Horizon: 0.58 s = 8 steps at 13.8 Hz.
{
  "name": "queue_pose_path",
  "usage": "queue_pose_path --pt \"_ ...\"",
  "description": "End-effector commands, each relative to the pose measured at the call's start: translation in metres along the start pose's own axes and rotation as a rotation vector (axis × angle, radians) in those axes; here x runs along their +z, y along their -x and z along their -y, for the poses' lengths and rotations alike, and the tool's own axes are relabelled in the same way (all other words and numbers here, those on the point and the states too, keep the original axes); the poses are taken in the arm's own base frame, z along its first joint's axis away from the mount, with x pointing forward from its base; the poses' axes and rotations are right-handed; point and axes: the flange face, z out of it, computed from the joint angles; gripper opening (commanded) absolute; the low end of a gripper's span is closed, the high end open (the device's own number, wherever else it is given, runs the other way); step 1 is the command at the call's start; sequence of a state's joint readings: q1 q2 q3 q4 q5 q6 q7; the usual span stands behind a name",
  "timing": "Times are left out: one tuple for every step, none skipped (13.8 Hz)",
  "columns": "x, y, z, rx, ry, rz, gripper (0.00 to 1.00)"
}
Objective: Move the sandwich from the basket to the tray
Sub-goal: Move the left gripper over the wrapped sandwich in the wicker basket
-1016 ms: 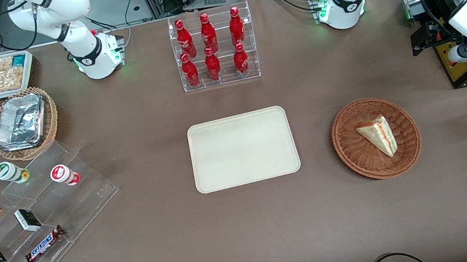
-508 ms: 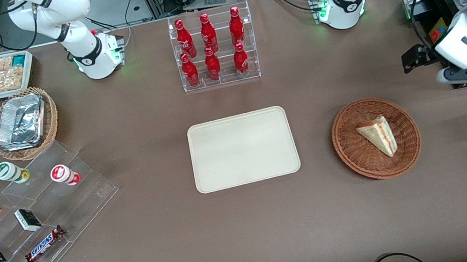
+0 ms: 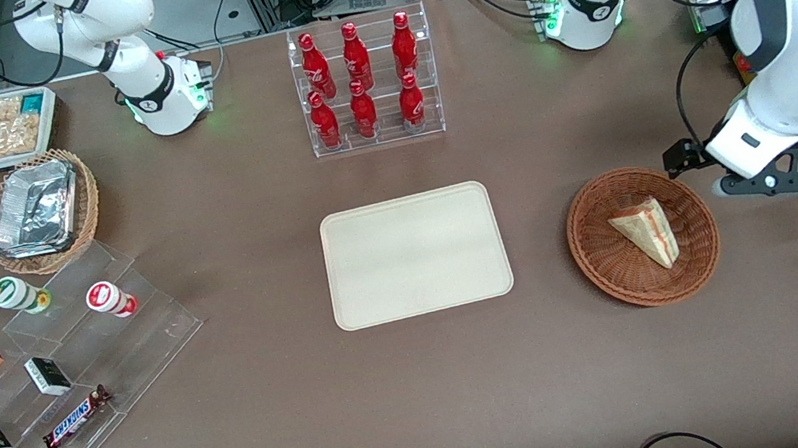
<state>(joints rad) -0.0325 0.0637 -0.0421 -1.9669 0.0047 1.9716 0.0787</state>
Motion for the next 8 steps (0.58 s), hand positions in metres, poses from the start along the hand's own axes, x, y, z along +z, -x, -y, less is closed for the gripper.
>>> queue_pose_path --pt "0.025 0.006 0.002 -0.02 -0.008 -0.04 1.0" --pt "0.035 0.008 0.002 -0.026 -0.007 -0.046 1.0" --pt "0.045 0.009 0.001 -0.031 -0.006 -0.046 1.0" --pt "0.049 0.008 0.001 -0.052 -0.003 -0.05 1.0" --pt "0.056 0.006 0.001 -0.093 0.001 -0.047 1.0" --pt "0.063 0.006 0.001 -0.148 0.003 -0.047 1.0" --pt "0.073 0.008 0.001 -0.22 0.006 -0.063 1.0" --pt "0.082 0.011 0.001 -0.291 0.009 -0.088 1.0"
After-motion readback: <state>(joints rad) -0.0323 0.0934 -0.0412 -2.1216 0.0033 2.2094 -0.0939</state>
